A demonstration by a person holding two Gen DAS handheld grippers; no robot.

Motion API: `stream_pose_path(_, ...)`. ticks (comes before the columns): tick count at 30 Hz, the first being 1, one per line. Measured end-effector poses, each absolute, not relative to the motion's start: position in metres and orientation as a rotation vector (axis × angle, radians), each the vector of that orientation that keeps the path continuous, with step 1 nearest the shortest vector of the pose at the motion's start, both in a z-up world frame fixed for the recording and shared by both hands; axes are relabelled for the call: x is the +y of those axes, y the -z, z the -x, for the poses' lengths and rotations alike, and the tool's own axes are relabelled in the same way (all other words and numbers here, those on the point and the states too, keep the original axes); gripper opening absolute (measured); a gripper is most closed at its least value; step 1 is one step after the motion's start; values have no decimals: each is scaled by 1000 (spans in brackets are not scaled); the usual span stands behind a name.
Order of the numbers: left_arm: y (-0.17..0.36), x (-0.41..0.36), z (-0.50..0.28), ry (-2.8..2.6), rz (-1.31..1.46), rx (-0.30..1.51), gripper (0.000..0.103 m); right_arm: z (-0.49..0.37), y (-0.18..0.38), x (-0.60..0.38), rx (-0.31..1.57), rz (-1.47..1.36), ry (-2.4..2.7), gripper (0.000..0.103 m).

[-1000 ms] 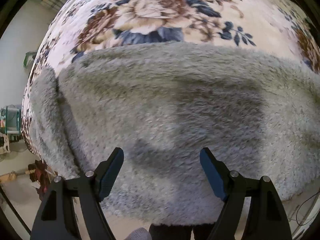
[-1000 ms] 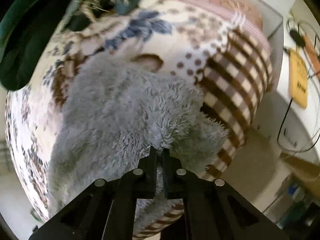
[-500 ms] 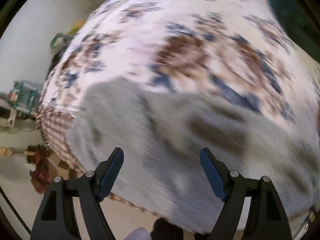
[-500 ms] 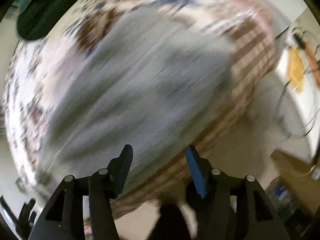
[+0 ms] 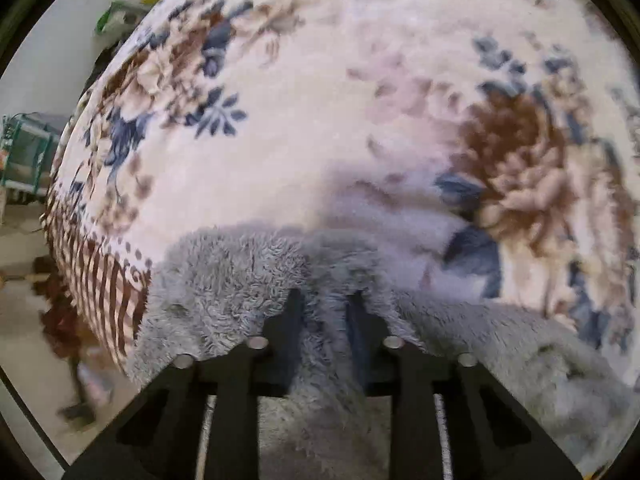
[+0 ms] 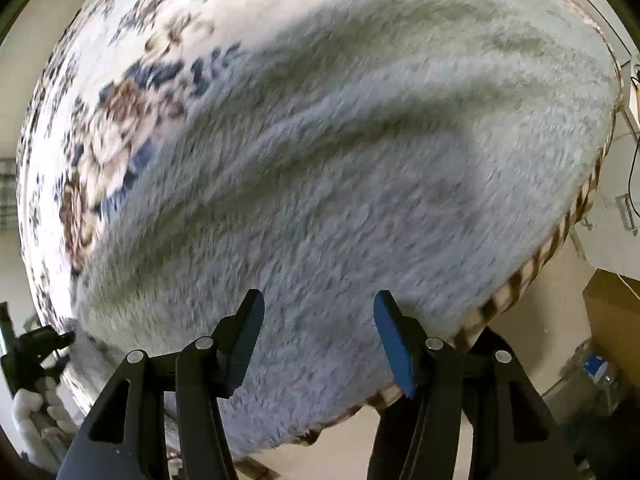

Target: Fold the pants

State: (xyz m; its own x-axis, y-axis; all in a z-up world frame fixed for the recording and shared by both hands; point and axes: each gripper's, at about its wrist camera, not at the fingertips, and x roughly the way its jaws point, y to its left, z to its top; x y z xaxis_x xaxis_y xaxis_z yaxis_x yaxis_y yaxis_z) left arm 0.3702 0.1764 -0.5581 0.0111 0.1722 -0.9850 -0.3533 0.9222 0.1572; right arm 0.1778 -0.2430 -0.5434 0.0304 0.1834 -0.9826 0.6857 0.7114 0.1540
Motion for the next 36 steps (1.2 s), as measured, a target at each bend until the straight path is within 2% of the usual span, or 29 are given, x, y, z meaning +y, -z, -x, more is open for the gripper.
stream_pose_path(1, 547, 178, -360, -398, 145, 1473, 10, -176, 545, -245, 1535, -740, 440, 60)
stream_pose_path(2, 535, 181, -347, -390, 155, 1448, 9, -176, 549, -240, 1551, -731, 435, 60)
stream_pose_path(8, 494, 222, -250, -476, 271, 1403, 10, -160, 559, -209, 1614, -748, 354, 60)
stream_pose_path(11, 490, 261, -197, -585, 450, 1398, 10, -152, 566, -196, 1652, -779, 304, 59)
stream_pose_path(13, 486, 287, -169, -625, 666, 1353, 10, -149, 572, -189, 1671, -831, 284, 59)
stream_pose_path(16, 484, 296, -165, -614, 827, 1303, 12, -145, 579, -184, 1682, -943, 273, 60)
stream_pose_path(22, 495, 257, -251, -470, 716, 1354, 31, -163, 583, -167, 1651, -1007, 303, 60)
stream_pose_path(25, 515, 231, -298, -371, 681, 1430, 69, -166, 581, -174, 1660, -887, 418, 61)
stream_pose_path(26, 525, 221, -315, -343, 666, 1451, 75, -167, 580, -180, 1635, -867, 463, 61)
stream_pose_path(28, 543, 201, -344, -326, 591, 1510, 75, -169, 579, -186, 1611, -853, 499, 66)
stream_pose_path(33, 592, 163, -385, -357, 338, 1645, 75, -173, 582, -202, 1601, -867, 538, 66)
stream_pose_path(34, 595, 159, -387, -361, 302, 1636, 64, -173, 583, -204, 1607, -864, 533, 66)
stream_pose_path(35, 594, 158, -386, -373, 268, 1614, 30, -174, 583, -204, 1612, -858, 529, 66)
stream_pose_path(36, 590, 159, -383, -371, 255, 1584, 16, -173, 582, -206, 1612, -857, 524, 66)
